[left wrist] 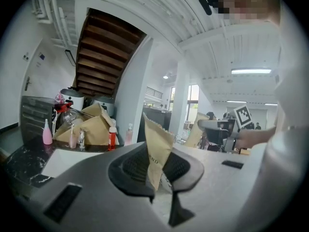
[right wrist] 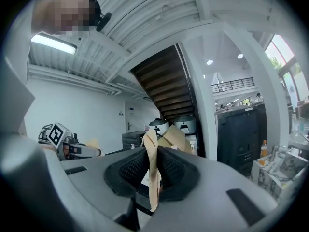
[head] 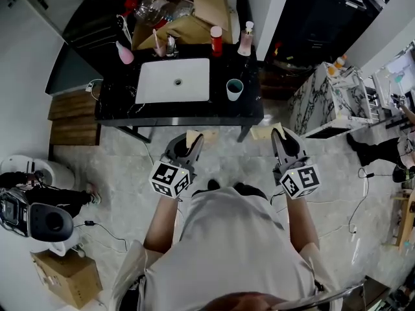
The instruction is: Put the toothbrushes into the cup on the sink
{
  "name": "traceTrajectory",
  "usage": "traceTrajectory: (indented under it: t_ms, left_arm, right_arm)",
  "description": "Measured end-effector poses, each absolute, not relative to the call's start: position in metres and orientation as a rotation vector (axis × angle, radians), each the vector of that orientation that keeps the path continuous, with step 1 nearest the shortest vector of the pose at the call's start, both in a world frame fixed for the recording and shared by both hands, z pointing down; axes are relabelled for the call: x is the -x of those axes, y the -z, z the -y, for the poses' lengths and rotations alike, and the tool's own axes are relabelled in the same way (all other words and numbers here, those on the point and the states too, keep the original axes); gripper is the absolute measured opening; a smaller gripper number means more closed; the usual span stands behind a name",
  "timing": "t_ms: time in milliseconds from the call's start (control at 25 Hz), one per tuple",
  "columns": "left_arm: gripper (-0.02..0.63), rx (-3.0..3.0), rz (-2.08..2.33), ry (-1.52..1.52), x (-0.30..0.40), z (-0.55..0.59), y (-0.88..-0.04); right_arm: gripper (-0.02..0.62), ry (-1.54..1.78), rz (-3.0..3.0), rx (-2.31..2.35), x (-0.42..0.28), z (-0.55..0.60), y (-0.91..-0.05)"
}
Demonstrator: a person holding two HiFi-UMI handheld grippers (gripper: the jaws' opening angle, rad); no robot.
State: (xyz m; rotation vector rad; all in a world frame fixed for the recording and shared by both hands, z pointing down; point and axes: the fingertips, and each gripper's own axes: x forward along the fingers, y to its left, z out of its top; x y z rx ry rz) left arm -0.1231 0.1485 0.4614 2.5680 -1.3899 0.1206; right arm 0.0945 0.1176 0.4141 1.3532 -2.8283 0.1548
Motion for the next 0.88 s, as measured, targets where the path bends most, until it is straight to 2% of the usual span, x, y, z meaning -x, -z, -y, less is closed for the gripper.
traceTrajectory:
  t_ms: [880]
  left_arm:
    - [0.055,-2.531,1.360,-0.138,0.141,-0.122,-0.474]
  right_arm:
    - [0.067,-0.195,2.785,-1.430,-0.094,-0.091,-0.417]
